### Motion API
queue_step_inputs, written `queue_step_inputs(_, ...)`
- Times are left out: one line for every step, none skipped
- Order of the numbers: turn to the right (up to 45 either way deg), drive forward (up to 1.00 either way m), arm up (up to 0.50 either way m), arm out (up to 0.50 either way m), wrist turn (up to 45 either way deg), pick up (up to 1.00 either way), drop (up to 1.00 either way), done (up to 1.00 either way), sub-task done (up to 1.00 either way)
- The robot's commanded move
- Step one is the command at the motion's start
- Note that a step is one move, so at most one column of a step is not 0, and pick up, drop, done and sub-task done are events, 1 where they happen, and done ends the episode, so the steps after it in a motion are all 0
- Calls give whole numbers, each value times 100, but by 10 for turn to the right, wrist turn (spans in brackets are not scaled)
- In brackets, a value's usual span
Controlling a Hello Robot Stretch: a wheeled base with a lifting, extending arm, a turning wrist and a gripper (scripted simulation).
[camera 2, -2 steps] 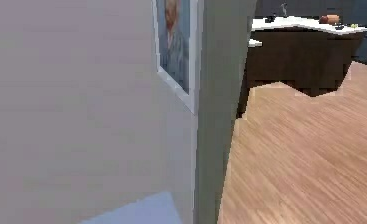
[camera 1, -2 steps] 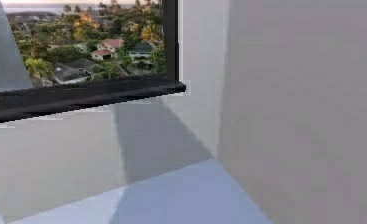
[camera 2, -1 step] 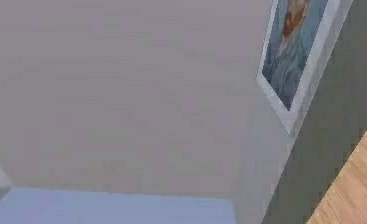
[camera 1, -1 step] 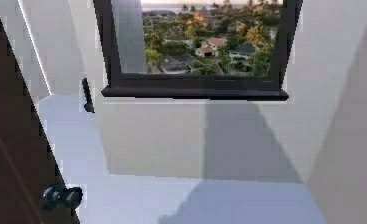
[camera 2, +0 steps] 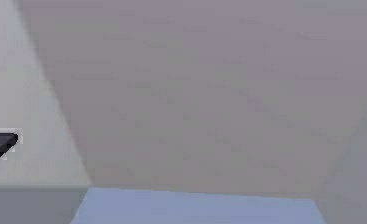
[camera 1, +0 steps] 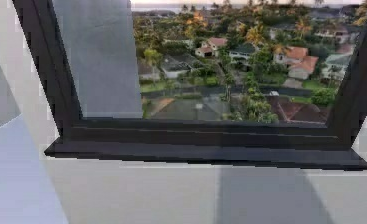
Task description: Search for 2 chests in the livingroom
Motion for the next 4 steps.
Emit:
queue_step_inputs(-90, 0, 0, 0, 0, 0, 0, 0, 0)
queue_step_inputs(0, 40, 0, 0, 0, 0, 0, 0, 0)
queue_step_inputs(-450, 0, 0, 0, 0, 0, 0, 0, 0)
queue_step_inputs(-270, 0, 0, 0, 0, 0, 0, 0, 0)
